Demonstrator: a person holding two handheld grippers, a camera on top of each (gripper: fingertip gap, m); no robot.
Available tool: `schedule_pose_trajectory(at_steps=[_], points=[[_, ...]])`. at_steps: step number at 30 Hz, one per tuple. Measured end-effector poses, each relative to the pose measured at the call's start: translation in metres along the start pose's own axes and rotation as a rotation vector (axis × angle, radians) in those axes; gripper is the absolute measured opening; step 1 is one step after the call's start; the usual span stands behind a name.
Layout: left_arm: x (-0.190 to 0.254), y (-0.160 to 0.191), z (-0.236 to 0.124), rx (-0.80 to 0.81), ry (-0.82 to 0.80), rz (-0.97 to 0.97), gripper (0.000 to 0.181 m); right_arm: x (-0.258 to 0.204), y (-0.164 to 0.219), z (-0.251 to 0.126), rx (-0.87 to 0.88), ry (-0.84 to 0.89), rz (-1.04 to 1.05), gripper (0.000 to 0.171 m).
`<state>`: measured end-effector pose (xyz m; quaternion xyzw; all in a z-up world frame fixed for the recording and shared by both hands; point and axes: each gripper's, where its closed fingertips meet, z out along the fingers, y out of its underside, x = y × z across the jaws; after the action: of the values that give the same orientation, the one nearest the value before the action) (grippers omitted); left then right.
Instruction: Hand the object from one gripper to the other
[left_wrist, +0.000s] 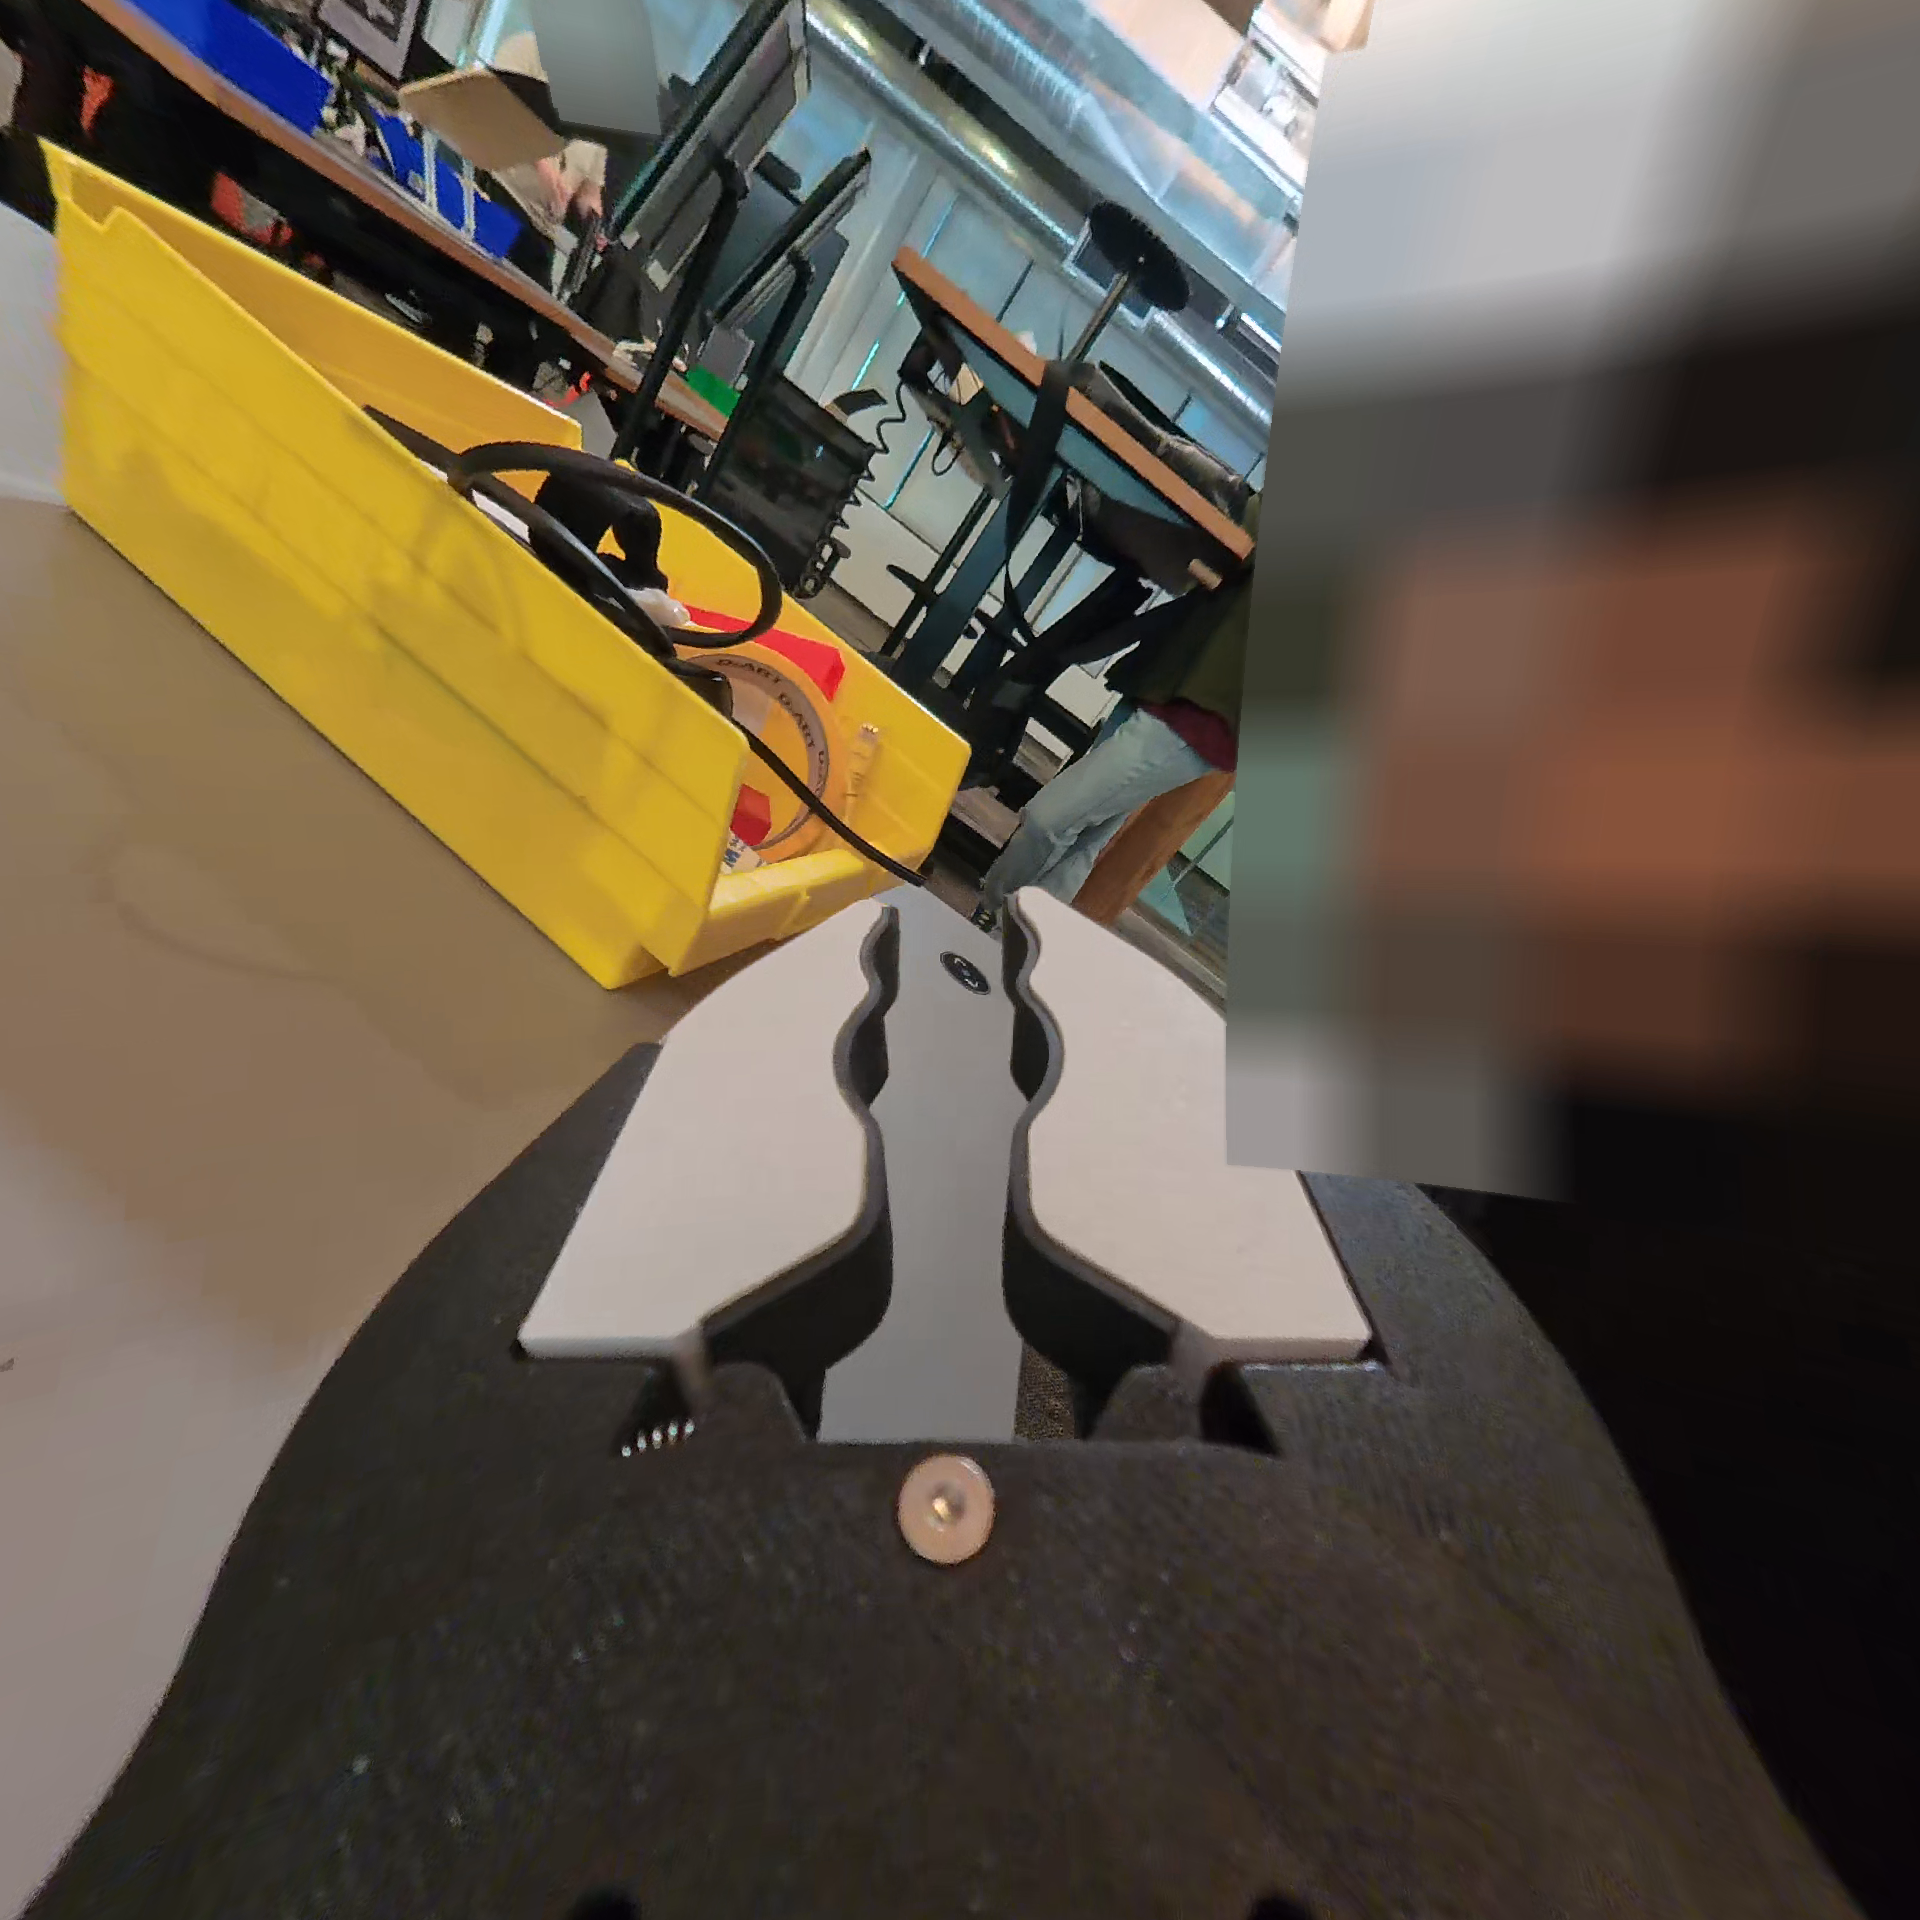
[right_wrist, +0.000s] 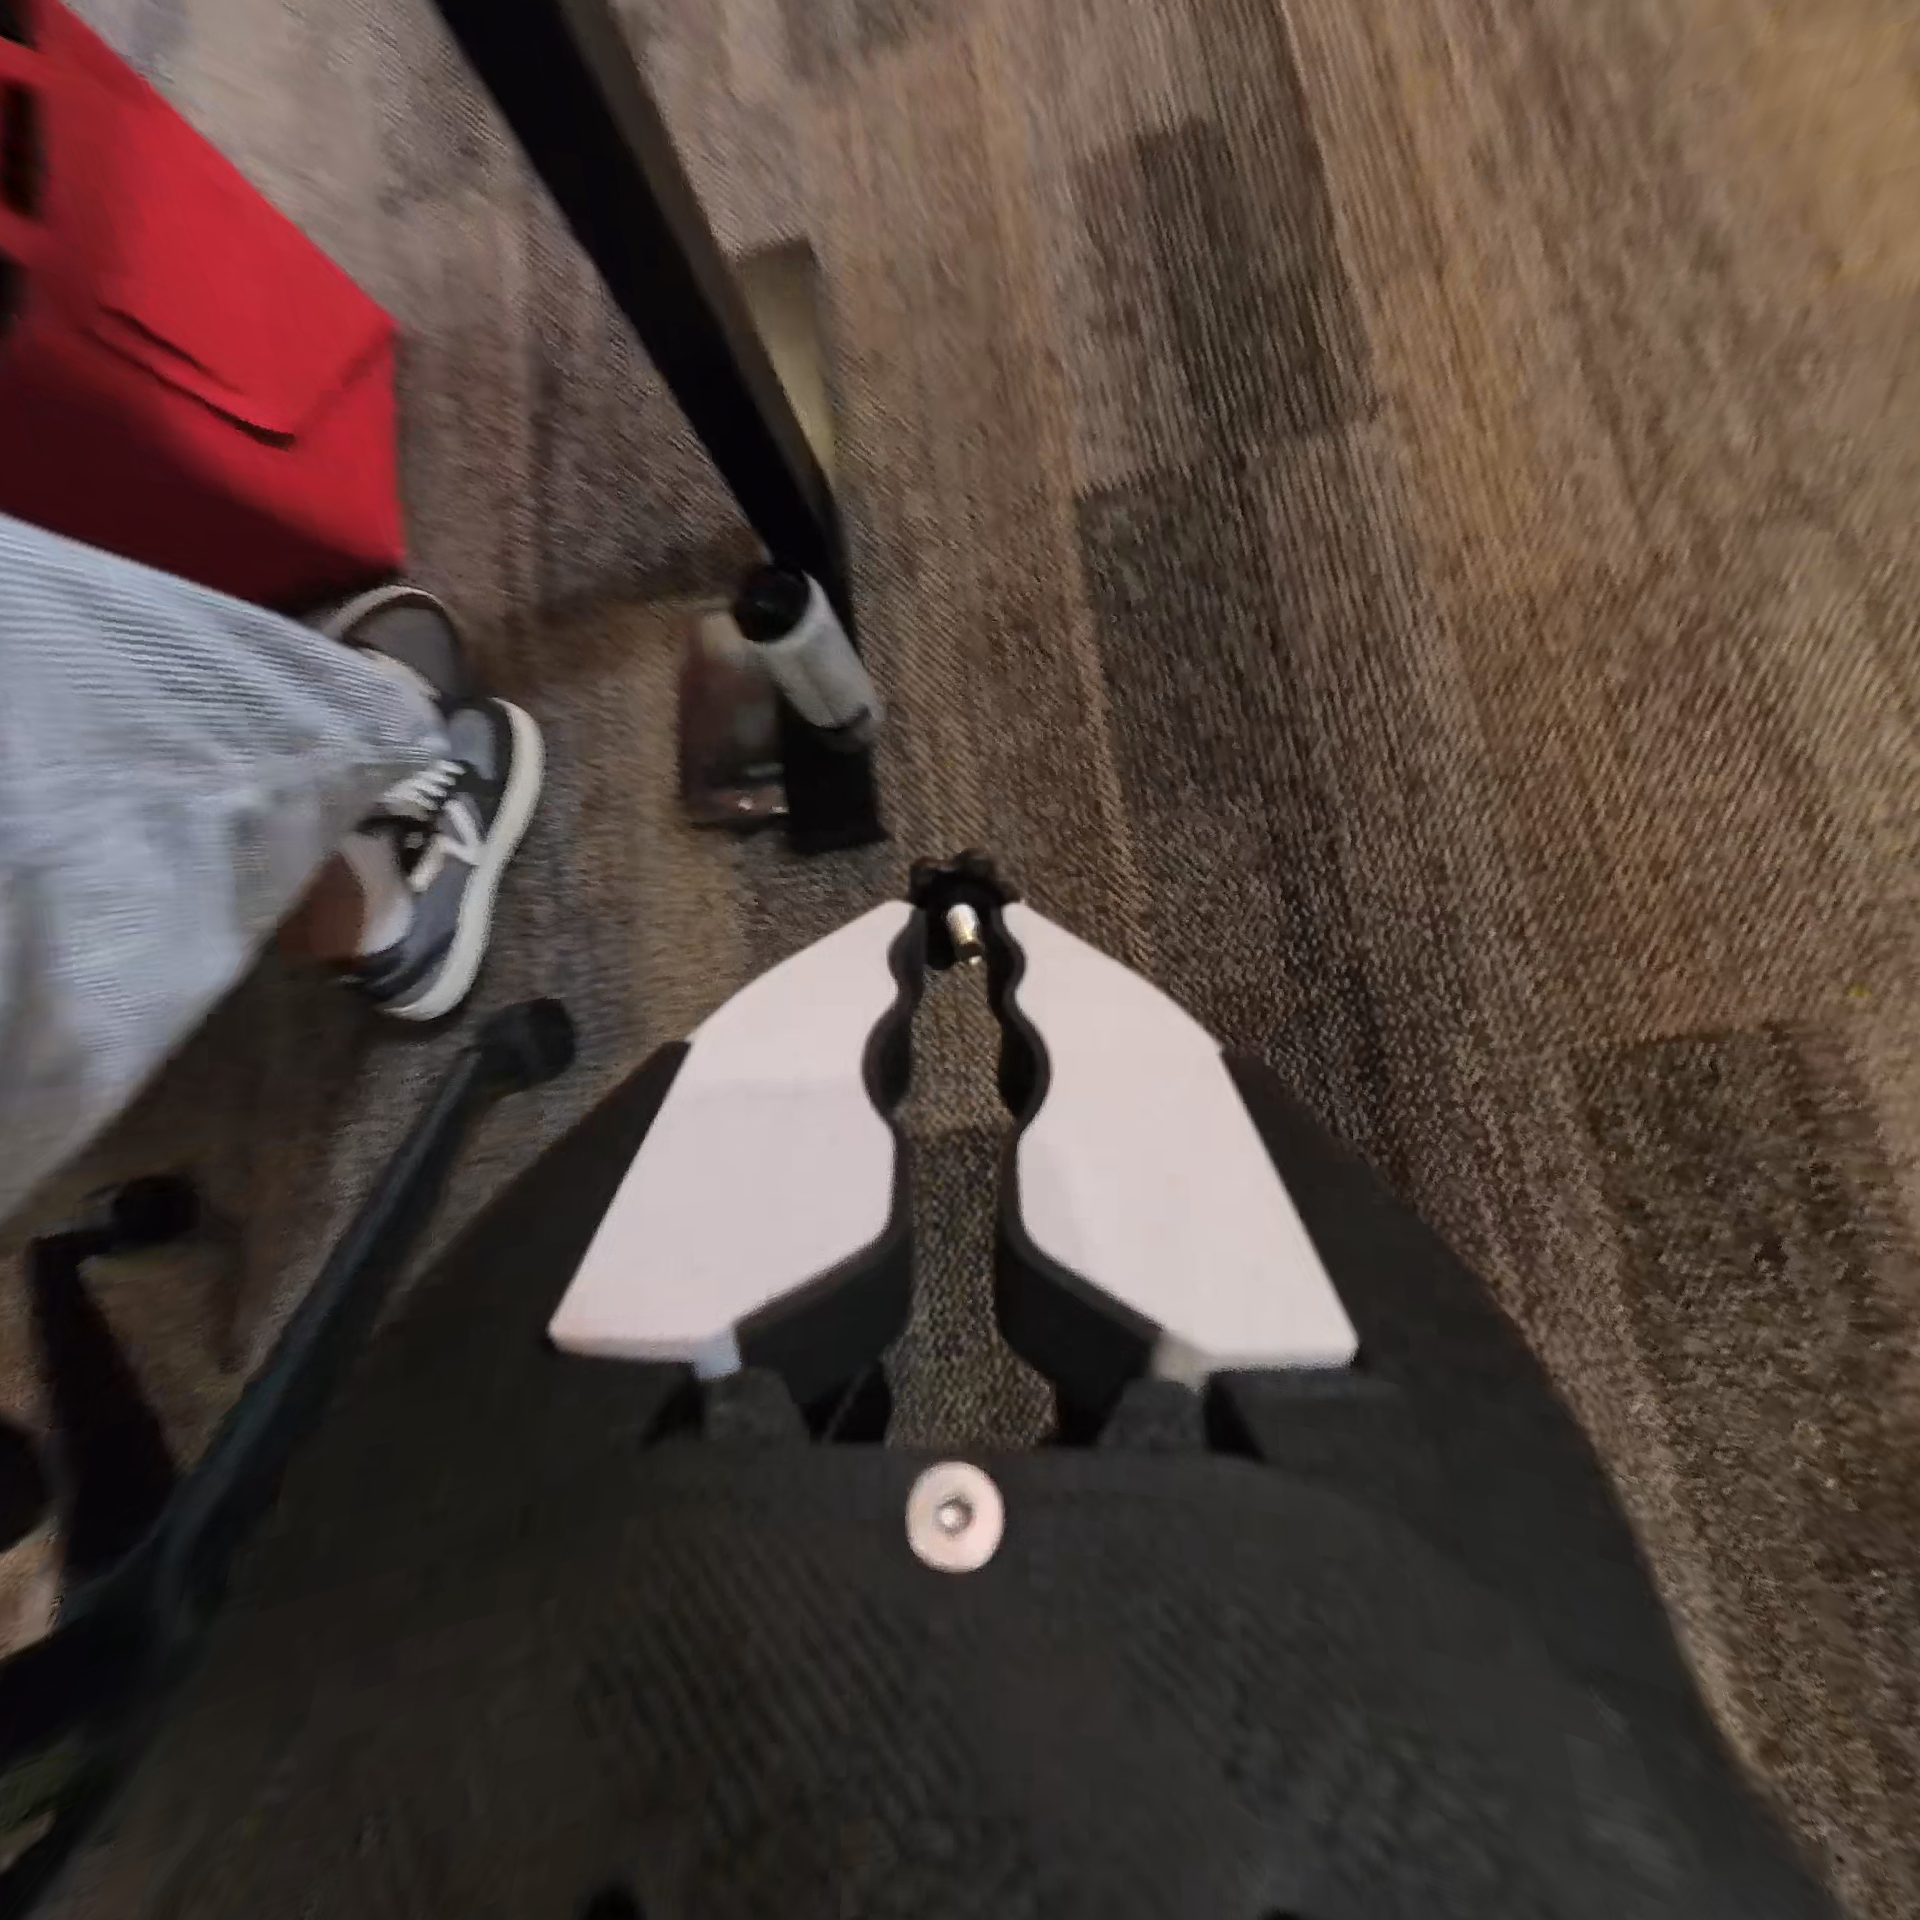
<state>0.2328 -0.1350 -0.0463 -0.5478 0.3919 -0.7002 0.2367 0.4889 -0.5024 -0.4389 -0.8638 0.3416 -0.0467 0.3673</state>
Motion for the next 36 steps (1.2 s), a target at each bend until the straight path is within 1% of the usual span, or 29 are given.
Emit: schedule_pose_trajectory(at_steps=[2, 4, 7, 9, 11, 13, 16, 18, 21, 24, 26, 29, 31, 32, 33, 36], points=[[0.005, 0.002, -0.012, -0.016, -0.017, 0.014, 0.012, -0.029, -0.034, -0.050, 0.049, -0.041, -0.034, 0.012], [0.019, 0.007, -0.025, -0.058, 0.001, 0.045, 0.010, -0.063, -0.072, -0.101, 0.118, -0.087, -0.074, 0.012], [0.043, 0.017, -0.048, -0.144, 0.013, 0.145, 0.013, -0.127, -0.131, -0.175, 0.264, -0.172, -0.151, 0.011], [0.060, 0.024, -0.062, -0.175, 0.026, 0.245, 0.017, -0.176, -0.166, -0.215, 0.381, -0.237, -0.202, 0.011], [0.078, 0.031, -0.074, -0.190, 0.046, 0.323, 0.027, -0.230, -0.194, -0.244, 0.481, -0.334, -0.245, 0.011], [0.095, 0.037, -0.089, -0.186, 0.054, 0.360, 0.039, -0.286, -0.214, -0.265, 0.560, -0.455, -0.268, 0.011], [0.116, 0.044, -0.119, -0.178, 0.053, 0.380, 0.053, -0.372, -0.229, -0.283, 0.636, -0.671, -0.289, 0.011], [0.125, 0.046, -0.142, -0.167, 0.028, 0.414, 0.055, -0.424, -0.227, -0.282, 0.614, -0.800, -0.303, 0.011], [0.128, 0.045, -0.175, -0.147, -0.027, 0.506, 0.056, -0.494, -0.223, -0.276, 0.535, -0.986, -0.308, 0.011], [0.118, 0.046, -0.206, -0.144, -0.079, 0.531, 0.052, -0.550, -0.225, -0.264, 0.475, -1.105, -0.353, 0.011], [0.105, 0.046, -0.228, -0.140, -0.125, 0.513, 0.051, -0.578, -0.229, -0.243, 0.440, -1.117, -0.413, 0.011], [0.074, 0.037, -0.261, -0.079, -0.233, 0.437, 0.048, -0.605, -0.237, -0.192, 0.365, -1.055, -0.464, 0.011], [0.053, 0.028, -0.275, -0.042, -0.310, 0.231, 0.038, -0.617, -0.243, -0.159, 0.320, -1.029, -0.477, 0.011], [0.051, 0.026, -0.276, -0.040, -0.283, 0.134, 0.037, -0.622, -0.247, -0.144, 0.303, -1.023, -0.477, 0.011], [0.051, 0.021, -0.274, -0.023, -0.238, 0.076, 0.037, -0.627, -0.251, -0.131, 0.287, -1.027, -0.469, 0.011], [0.028, 0.004, -0.265, 0.005, -0.241, 0.042, 0.038, -0.640, -0.263, -0.109, 0.257, -1.062, -0.445, 0.011]])
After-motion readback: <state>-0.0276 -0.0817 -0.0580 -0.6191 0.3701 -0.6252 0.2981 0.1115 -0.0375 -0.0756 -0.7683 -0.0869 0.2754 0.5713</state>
